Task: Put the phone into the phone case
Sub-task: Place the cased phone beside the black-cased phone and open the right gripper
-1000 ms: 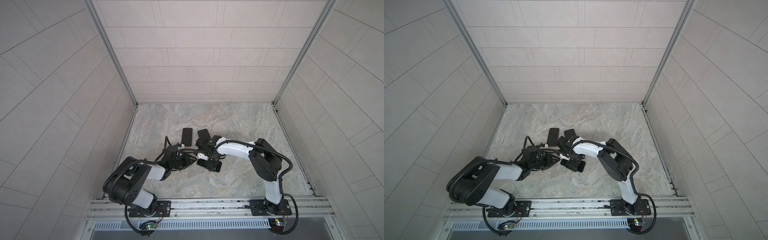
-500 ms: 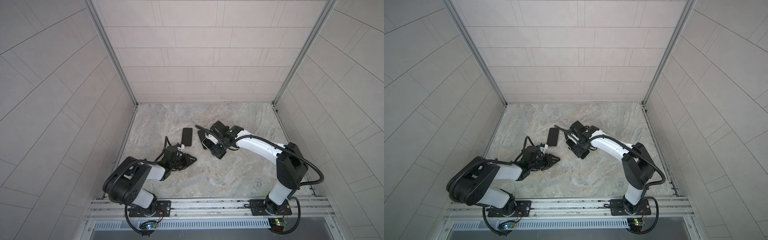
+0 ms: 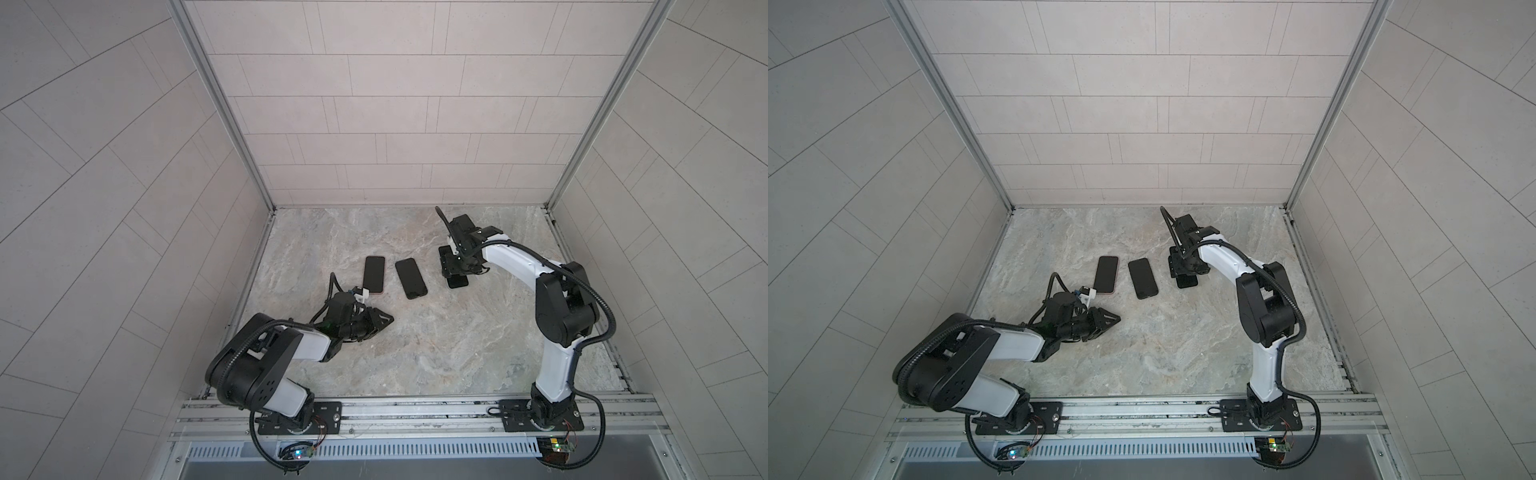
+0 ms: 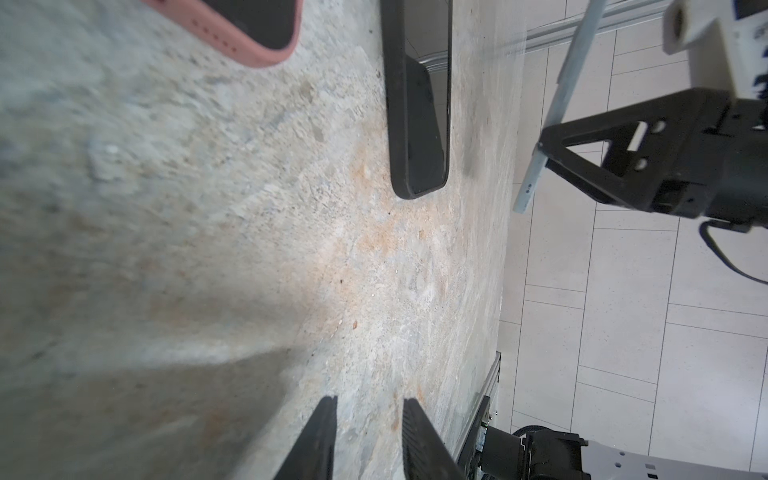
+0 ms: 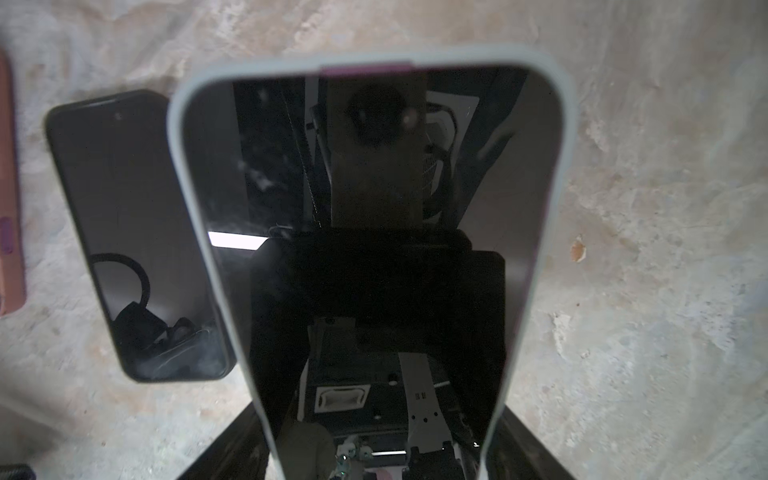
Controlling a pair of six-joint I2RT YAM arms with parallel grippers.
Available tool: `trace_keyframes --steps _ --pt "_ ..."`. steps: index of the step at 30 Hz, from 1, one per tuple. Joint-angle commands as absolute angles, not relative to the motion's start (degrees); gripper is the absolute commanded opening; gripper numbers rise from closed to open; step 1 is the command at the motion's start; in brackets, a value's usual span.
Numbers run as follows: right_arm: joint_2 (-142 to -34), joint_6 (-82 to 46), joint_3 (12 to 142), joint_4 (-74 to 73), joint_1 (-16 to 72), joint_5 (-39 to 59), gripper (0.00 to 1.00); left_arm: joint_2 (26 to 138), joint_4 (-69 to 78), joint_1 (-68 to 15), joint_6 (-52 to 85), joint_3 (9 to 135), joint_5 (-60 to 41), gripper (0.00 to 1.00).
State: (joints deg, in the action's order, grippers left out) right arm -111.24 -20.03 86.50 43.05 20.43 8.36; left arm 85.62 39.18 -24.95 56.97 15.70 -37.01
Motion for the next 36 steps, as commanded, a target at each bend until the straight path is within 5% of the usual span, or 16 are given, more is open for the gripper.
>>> trace_keyframes --steps 1,24,34,36 --pt "-113.4 -24.6 90.3 44.4 20.4 8.2 0.59 85.7 40.9 -24.5 57.0 15.0 -37.4 0.34" --pt "-123.5 -38.7 97.5 49.8 20.5 11.3 0.67 85.7 42.1 -24.2 57.4 14.3 -37.7 0.34" --pt "-120.0 -35.0 95.9 49.5 20.7 10.7 0.89 86.1 42.2 -24.1 57.4 14.5 -37.9 0.34" --pt "-118.7 -34.5 95.1 49.2 20.7 10.6 1.00 86.3 42.2 -24.1 57.5 14.6 -37.9 0.34"
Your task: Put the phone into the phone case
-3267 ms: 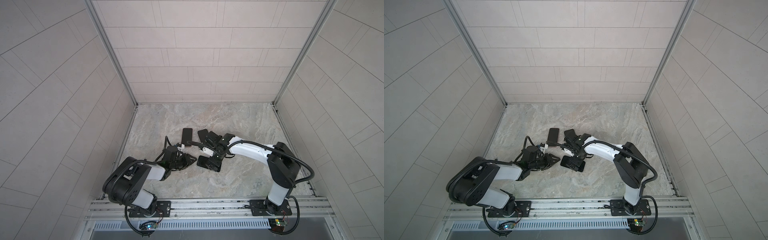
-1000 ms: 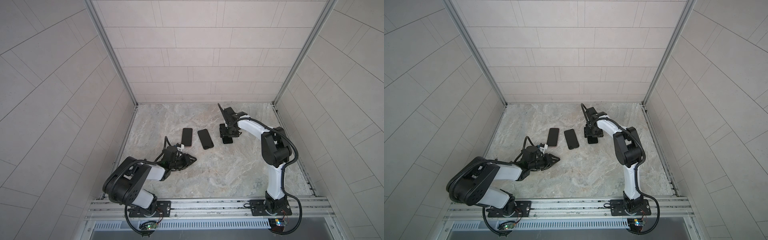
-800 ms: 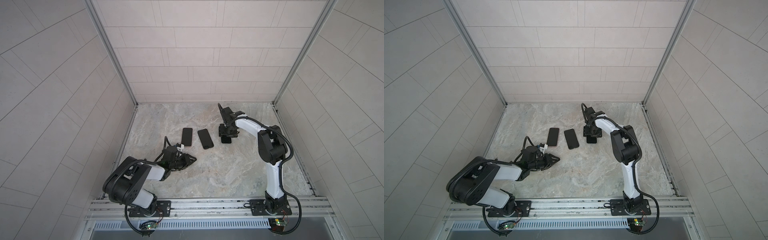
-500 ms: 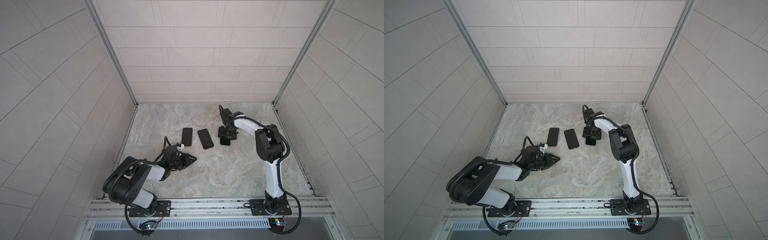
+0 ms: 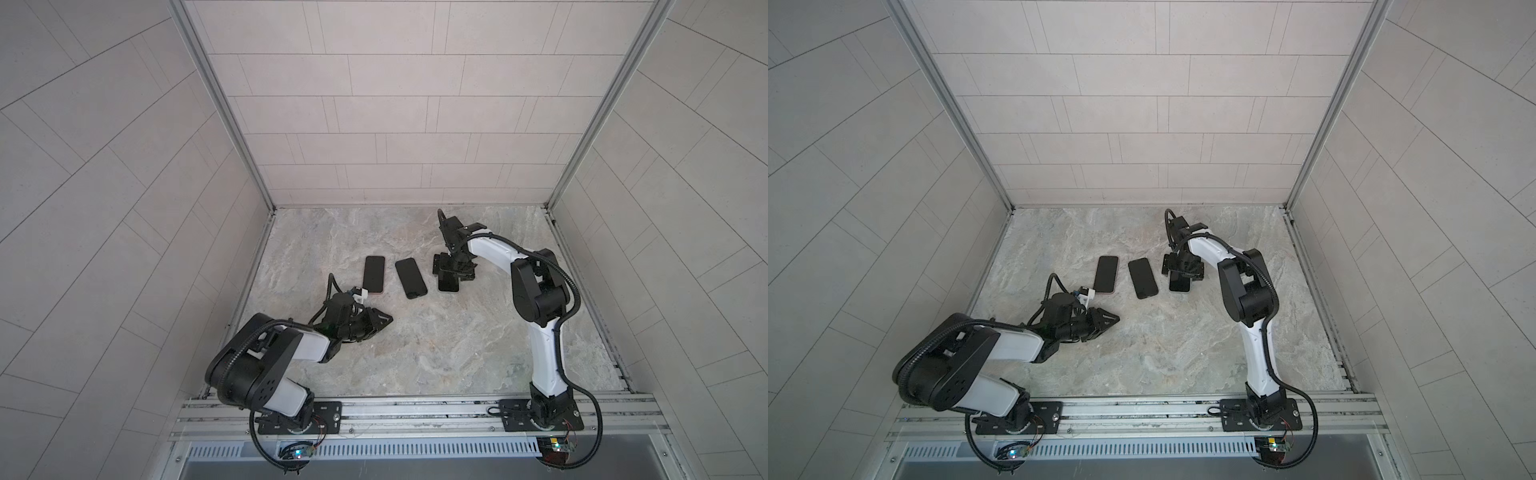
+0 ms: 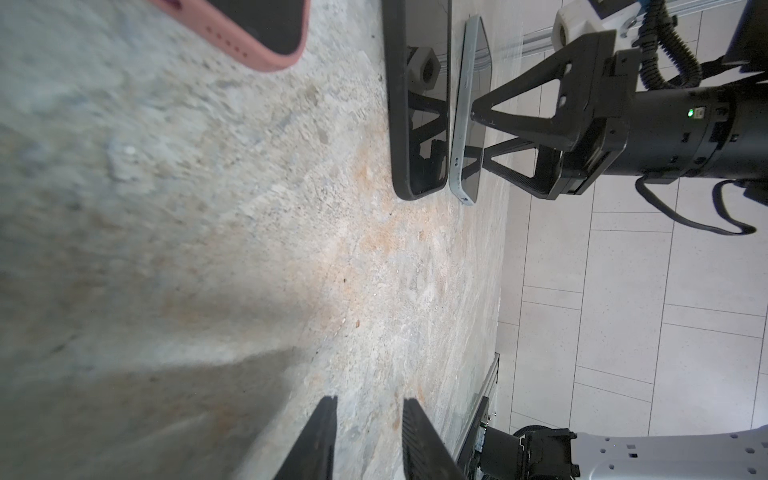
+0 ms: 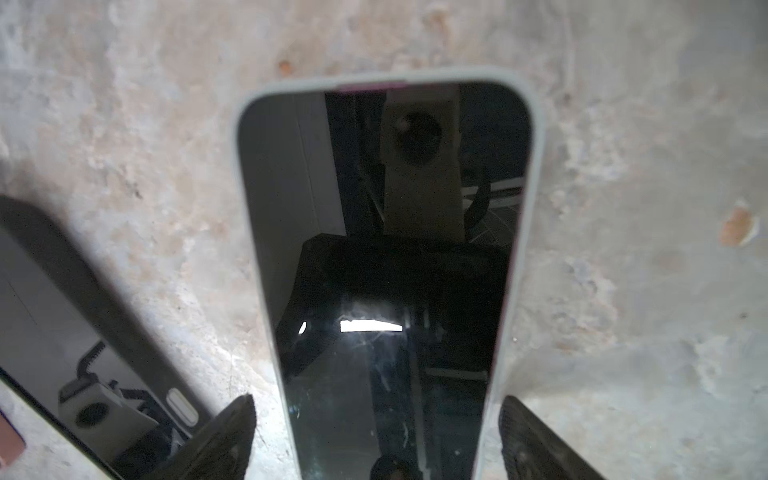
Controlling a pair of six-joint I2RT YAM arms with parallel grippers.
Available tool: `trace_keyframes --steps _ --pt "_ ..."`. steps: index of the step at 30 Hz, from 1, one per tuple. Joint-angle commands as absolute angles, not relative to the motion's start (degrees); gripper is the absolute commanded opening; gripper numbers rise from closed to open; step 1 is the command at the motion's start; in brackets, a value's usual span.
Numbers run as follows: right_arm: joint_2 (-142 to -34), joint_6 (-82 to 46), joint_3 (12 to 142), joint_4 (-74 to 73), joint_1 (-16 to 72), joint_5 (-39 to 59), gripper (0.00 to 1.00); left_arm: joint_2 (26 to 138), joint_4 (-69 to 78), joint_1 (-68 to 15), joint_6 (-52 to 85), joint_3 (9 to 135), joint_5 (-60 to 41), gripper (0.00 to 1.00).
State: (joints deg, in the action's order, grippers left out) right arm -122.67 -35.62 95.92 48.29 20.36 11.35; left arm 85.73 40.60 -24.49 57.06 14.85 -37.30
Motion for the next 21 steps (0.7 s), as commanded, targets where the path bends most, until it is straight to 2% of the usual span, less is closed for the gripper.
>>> trace_keyframes --steps 1,13,14,16,21 --pt "-118.1 -34.2 94.7 49.2 20.8 10.5 1.00 86.5 42.2 -24.2 57.5 14.6 -37.9 0.34" --pt "-102.1 -31.8 81.5 45.6 20.9 6.0 1.00 84.5 42.1 -24.2 57.3 13.9 -36.8 0.35" --pt "-100.6 -31.4 79.6 44.7 20.9 5.2 1.00 83.5 42.1 -24.1 57.2 13.5 -36.6 0.38" --pt "-96.5 -30.7 74.9 42.3 20.8 3.1 1.00 80.8 42.8 -24.1 56.5 12.6 -36.3 0.51" --pt "-86.8 -27.5 65.5 36.6 20.8 -0.7 1.00 72.0 40.5 -24.2 54.3 10.9 -35.0 0.61"
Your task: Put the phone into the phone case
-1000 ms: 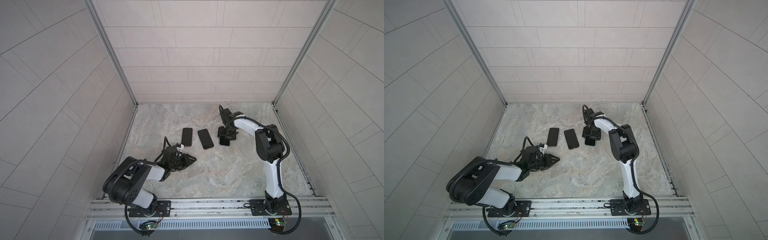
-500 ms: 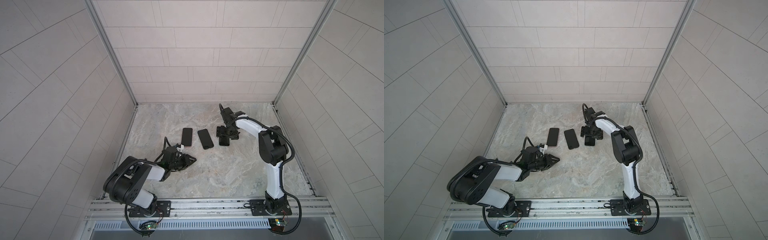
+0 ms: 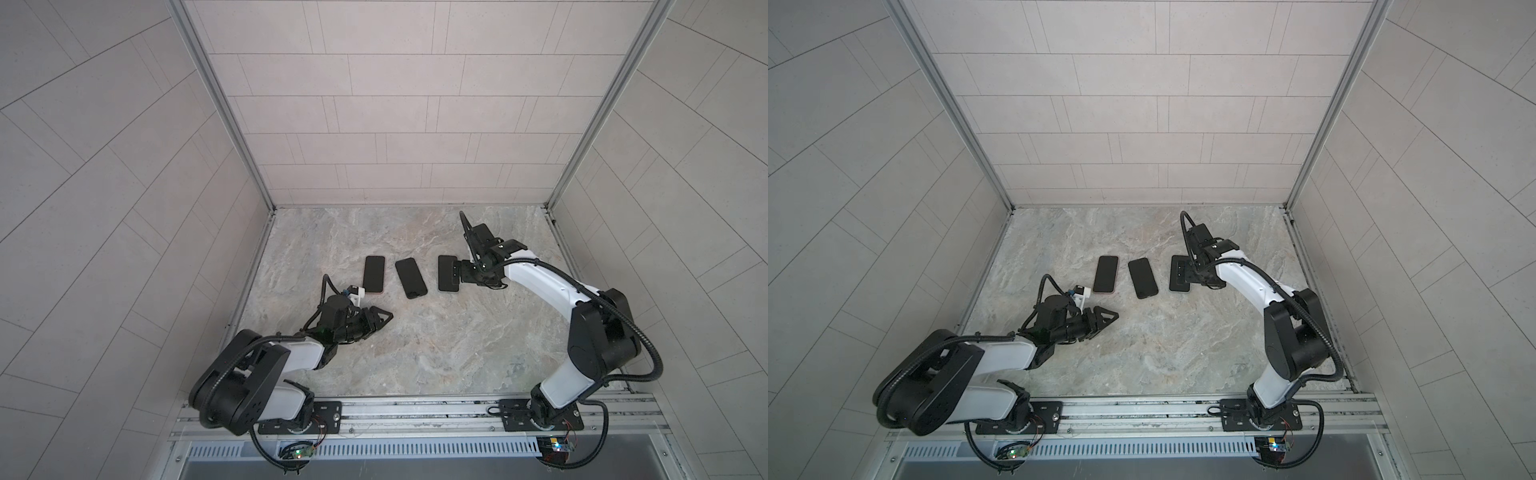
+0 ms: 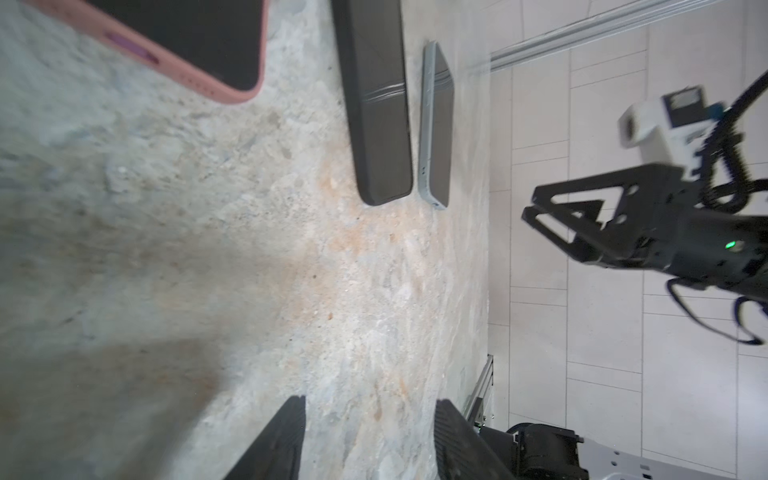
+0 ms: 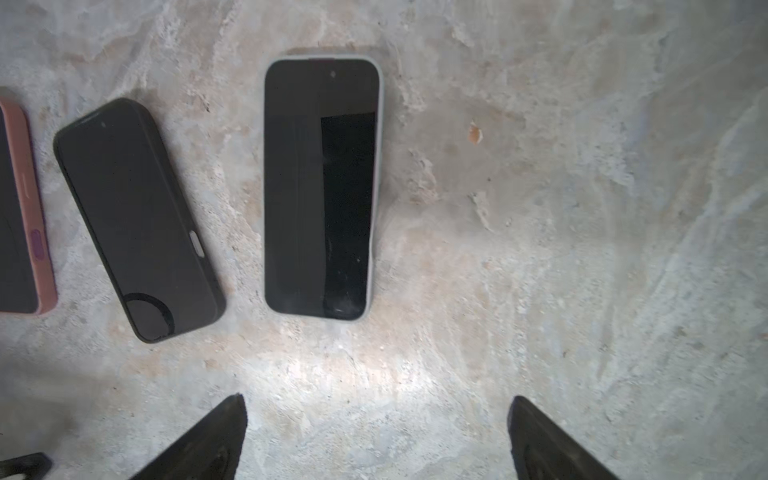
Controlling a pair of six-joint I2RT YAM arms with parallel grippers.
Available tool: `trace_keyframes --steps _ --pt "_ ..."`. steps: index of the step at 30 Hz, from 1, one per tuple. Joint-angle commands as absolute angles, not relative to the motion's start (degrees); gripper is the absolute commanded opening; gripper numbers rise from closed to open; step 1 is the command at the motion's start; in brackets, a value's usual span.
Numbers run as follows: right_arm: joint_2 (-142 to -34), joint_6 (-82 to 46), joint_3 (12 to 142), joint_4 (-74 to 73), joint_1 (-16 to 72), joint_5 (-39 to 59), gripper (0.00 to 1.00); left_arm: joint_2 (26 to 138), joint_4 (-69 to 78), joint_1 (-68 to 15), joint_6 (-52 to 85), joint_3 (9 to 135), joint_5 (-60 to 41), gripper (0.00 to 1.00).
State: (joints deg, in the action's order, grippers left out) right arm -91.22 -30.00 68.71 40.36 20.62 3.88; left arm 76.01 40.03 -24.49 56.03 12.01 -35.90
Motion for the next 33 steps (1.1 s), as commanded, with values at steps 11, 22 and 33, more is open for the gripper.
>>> trace_keyframes --steps 11,22,33 --pt "-58.8 -20.8 47.6 23.5 20.8 -14.6 0.99 31.4 25.0 -24.8 53.2 3.0 -20.4 0.78" --pt "-27.4 -4.2 26.8 7.7 20.6 -19.6 1.00 7.0 -3.8 -24.7 48.7 10.5 0.9 1.00" --pt "-18.3 -7.5 20.1 9.2 20.2 -33.7 1.00 11.9 -0.3 -24.6 34.8 12.6 20.0 1.00"
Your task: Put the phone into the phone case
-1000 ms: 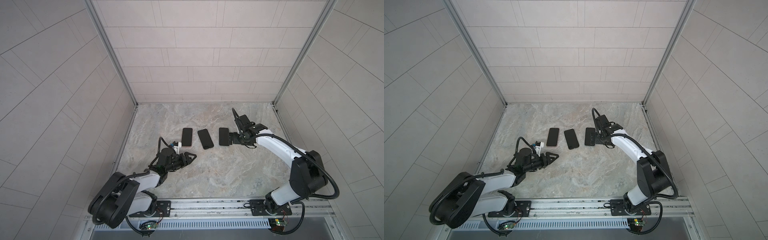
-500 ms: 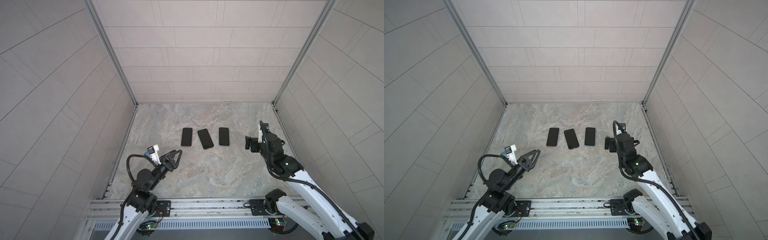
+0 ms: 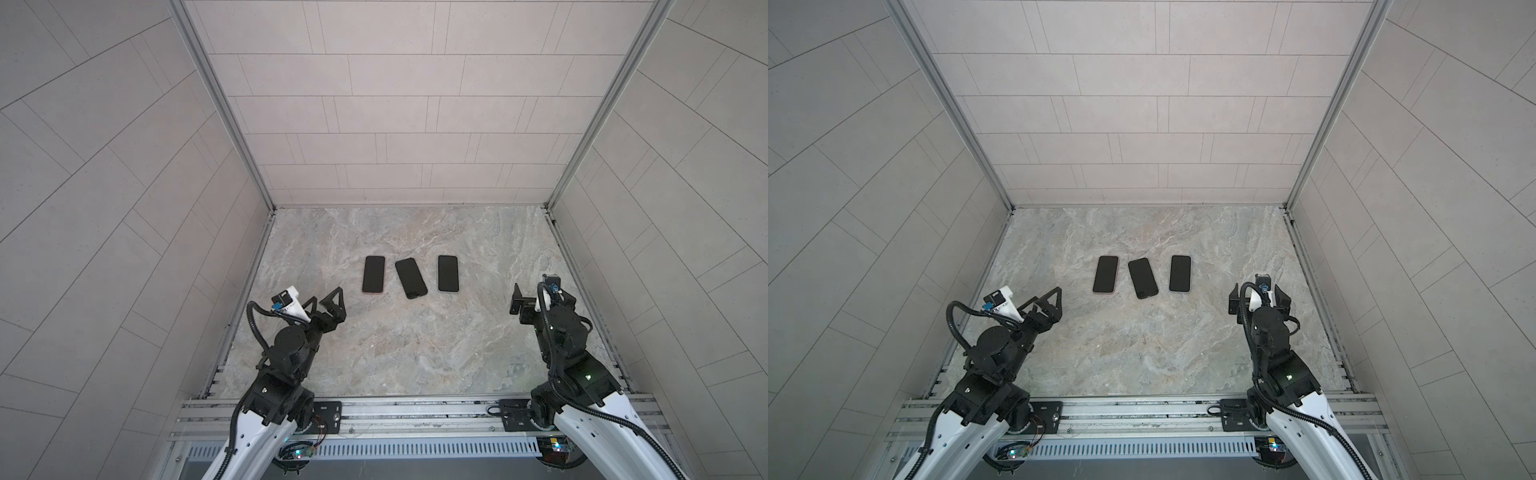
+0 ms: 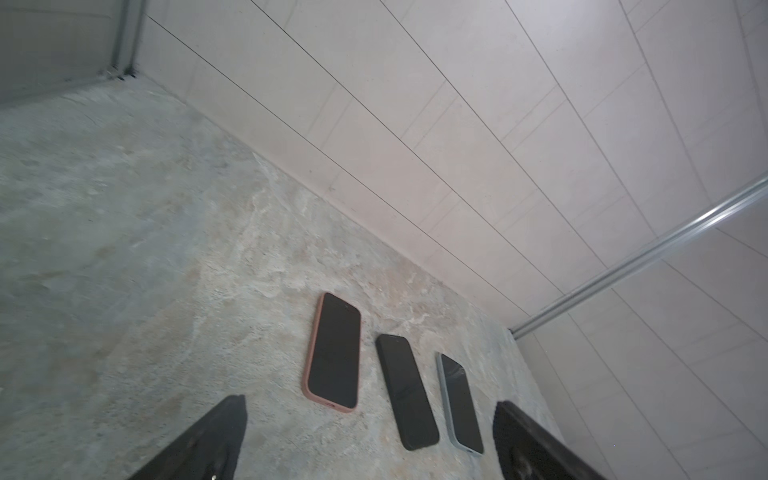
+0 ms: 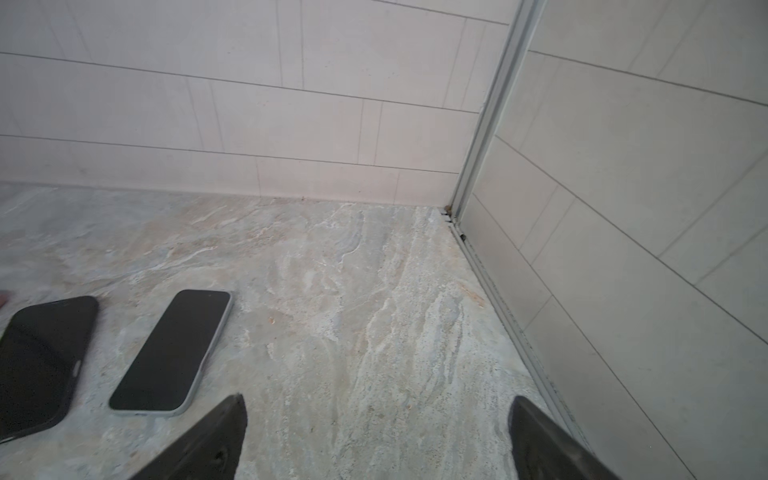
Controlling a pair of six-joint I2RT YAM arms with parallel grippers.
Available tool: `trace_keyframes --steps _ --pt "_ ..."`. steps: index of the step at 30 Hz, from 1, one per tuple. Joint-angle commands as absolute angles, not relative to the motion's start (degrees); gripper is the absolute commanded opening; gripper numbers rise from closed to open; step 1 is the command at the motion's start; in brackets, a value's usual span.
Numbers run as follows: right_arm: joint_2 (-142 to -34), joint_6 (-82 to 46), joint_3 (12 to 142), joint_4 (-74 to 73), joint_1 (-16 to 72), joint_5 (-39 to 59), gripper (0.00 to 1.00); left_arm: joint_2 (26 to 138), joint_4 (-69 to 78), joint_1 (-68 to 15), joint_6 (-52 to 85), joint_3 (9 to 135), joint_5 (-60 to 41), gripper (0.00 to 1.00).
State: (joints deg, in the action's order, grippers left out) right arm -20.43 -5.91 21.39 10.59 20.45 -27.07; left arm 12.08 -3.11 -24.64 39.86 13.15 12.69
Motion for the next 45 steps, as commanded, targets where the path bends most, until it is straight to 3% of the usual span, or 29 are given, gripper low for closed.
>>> trace_keyframes --steps 1,5,13,19,29,39,45 --pt "-16.2 -7.3 19.0 8.3 20.2 -33.6 1.00 11.5 2.1 -24.6 33.3 11.7 20.4 1.00" --pt "-0.7 -5.3 10.7 1.6 20.1 -29.0 1.00 9.9 7.8 -24.6 27.2 8.6 25.8 1.00" --pt "-2.9 -7.3 3.5 -9.3 18.4 -27.2 1.00 10.9 14.7 -24.5 16.3 5.7 35.4 1.00" --pt "-4.2 -7.8 -1.5 -12.5 15.0 -27.0 1.00 19.8 24.0 -24.5 12.7 3.9 40.4 1.00" --pt "-20.4 -5.0 -2.6 -24.7 8.7 -21.7 1.00 49.8 48.1 -24.4 -1.1 5.5 39.3 1.00" --pt "-28.8 -6.8 -0.7 -26.9 5.5 -21.0 1.00 60.1 52.7 -24.4 -5.5 5.3 41.8 1.00" --pt "-39.3 -6.5 1.5 -32.6 5.1 -19.6 1.00 67.8 60.0 -23.9 -7.4 5.3 43.0 1.00"
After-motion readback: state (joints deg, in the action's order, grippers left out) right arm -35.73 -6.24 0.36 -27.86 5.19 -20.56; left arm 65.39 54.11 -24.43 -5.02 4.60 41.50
